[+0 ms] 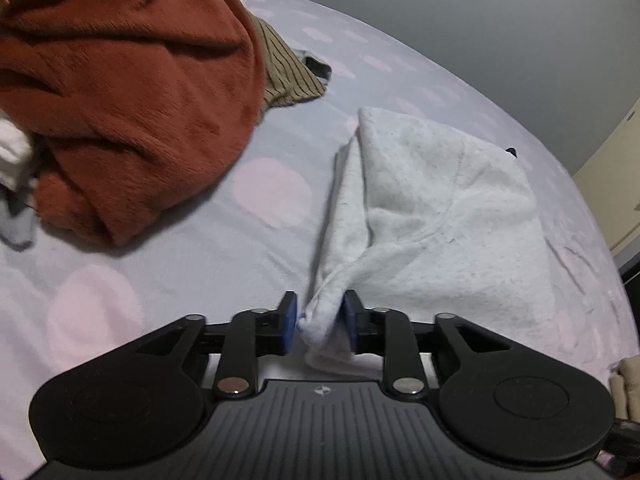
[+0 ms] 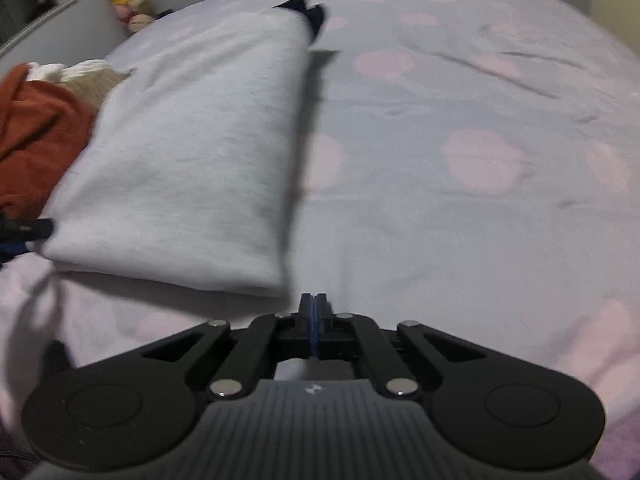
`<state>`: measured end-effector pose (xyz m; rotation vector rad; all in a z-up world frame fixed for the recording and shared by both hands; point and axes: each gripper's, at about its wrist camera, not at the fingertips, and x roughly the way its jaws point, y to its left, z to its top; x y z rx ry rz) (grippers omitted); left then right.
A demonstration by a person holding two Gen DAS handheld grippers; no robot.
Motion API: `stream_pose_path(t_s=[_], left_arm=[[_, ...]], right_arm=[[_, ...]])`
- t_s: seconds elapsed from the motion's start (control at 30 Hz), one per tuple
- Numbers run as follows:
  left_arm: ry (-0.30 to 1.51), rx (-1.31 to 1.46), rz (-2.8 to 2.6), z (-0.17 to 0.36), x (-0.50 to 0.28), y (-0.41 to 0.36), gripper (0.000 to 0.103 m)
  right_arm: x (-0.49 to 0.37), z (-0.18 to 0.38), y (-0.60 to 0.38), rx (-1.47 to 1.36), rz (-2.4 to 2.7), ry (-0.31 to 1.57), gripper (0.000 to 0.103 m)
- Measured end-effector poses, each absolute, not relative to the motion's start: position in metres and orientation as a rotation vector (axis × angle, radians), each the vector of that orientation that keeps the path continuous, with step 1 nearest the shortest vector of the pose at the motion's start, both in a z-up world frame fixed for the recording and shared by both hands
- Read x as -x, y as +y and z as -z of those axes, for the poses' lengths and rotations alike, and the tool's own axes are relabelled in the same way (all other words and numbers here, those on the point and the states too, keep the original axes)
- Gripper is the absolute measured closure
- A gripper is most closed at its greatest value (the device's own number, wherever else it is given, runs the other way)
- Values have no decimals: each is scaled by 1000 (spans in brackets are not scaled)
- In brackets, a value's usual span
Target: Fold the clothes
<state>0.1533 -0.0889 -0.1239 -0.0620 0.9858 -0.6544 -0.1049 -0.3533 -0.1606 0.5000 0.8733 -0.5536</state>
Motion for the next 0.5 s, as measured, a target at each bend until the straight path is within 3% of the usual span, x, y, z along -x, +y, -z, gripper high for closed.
stream_pose_path(t_s=[0.07, 0.17, 0.27, 0.3, 0.33, 0.5], left_arm=[[969, 61, 644, 116, -147, -80, 65], [941, 110, 638, 107, -142, -65, 61], [930, 203, 660, 100, -143, -54, 46], [935, 236, 672, 99, -145, -52, 45], [940, 262, 675, 98, -148, -53, 45], [974, 293, 676, 103, -162, -68, 43]], right_arm=[[118, 158, -362, -569, 562, 846, 100], [133, 152, -370, -632, 559, 776, 95], [134, 145, -372, -666, 523, 728, 74], [133, 143, -372, -673, 510, 715, 62], [131, 141, -371, -680, 498, 702, 57], [122, 132, -372, -703, 422, 665, 55]])
